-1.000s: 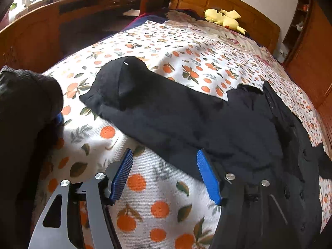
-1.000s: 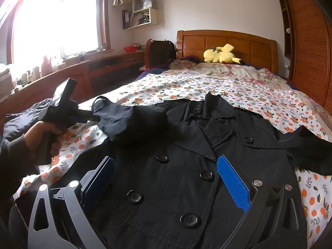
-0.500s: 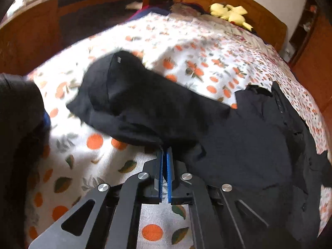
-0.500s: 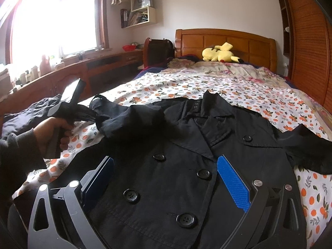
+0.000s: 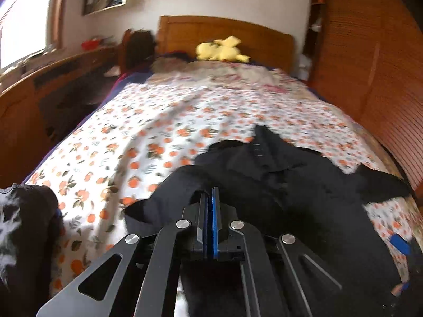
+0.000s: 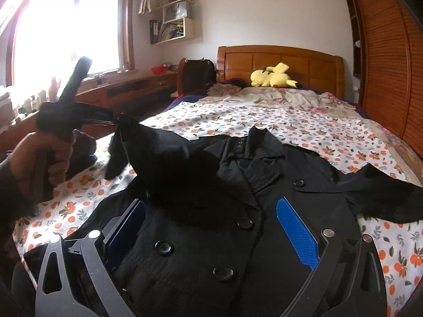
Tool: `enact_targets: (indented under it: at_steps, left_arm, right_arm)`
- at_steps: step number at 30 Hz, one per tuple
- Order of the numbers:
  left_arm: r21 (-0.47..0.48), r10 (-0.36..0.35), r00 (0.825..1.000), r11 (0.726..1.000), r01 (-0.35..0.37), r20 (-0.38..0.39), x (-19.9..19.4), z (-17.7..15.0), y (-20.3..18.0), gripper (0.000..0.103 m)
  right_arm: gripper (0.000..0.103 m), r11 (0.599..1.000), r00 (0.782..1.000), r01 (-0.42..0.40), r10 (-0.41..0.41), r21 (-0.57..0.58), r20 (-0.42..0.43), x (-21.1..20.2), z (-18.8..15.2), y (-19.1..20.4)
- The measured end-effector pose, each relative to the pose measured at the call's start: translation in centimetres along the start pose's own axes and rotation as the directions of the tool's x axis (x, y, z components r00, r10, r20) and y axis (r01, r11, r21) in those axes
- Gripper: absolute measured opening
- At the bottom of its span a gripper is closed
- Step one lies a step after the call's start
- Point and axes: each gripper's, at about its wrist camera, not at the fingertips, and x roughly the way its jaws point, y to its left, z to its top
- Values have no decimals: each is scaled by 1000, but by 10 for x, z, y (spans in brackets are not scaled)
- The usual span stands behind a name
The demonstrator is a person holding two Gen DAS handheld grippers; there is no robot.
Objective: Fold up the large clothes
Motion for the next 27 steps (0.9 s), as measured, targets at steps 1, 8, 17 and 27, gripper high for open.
enact_targets:
  at_steps: [1,8,17,27]
  left_arm:
    - [9,-18,1000,1000,18,1,-7,-3,-7,2]
    - [98,-101,995,990,99,7,-42,-43,-52,2]
    - [129,-129,992,983,128,0,-67,-98,-58,10]
    - [80,-105,991,992,99,86,-110,-141,-25,85]
  right_arm:
    - [96,1000,1000,5,-5,-2,1,-2,0,0]
    - [96,999,999,51,-51,3,-14,-17,-15,-2]
    - [96,998,997,69,-68,14,-33,-33,-27,8]
    - [96,998,997,59,-59,-3,-43,-38,-26,27]
